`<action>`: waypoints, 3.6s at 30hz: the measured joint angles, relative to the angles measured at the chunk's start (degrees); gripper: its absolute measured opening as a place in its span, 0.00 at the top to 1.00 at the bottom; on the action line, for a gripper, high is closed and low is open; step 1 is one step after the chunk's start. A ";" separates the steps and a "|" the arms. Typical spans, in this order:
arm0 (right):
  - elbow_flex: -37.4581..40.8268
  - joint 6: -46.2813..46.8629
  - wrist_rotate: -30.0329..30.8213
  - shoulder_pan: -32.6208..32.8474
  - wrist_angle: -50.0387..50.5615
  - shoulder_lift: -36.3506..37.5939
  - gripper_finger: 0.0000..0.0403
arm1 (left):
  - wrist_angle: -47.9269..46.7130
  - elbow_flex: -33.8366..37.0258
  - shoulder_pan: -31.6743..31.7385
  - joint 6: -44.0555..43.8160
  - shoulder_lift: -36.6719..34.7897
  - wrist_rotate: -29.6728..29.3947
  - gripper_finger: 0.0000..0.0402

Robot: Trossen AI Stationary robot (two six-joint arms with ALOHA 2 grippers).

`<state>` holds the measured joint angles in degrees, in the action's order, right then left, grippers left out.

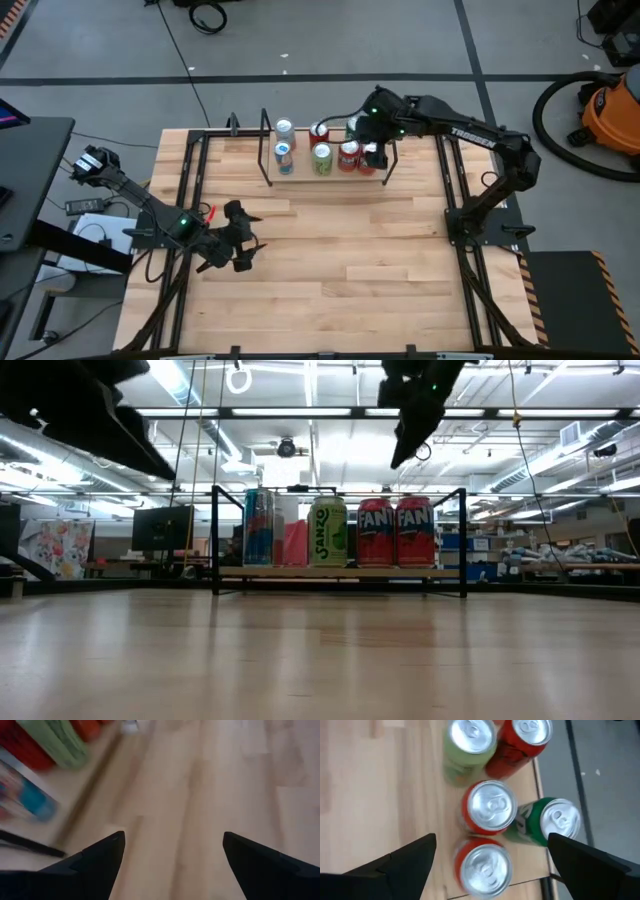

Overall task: Place canned beverage on shelf
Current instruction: Return to Home Position

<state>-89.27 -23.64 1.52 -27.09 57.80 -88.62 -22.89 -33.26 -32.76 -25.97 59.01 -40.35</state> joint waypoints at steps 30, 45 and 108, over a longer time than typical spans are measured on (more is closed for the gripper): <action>51.23 24.81 -8.97 -0.91 -55.22 48.72 0.17 | 34.06 11.10 1.25 30.86 -22.63 -1.68 0.13; 69.76 36.53 -8.66 -7.02 -64.64 69.29 0.17 | 41.71 22.47 6.39 35.70 -39.36 14.58 0.13; 88.91 54.99 -11.72 -10.43 -76.11 83.30 0.17 | 25.22 29.31 8.42 14.77 -56.01 28.03 0.13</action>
<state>-0.36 31.35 -10.20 -37.52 -18.31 -5.32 2.33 -3.95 -24.34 -11.20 3.01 -12.32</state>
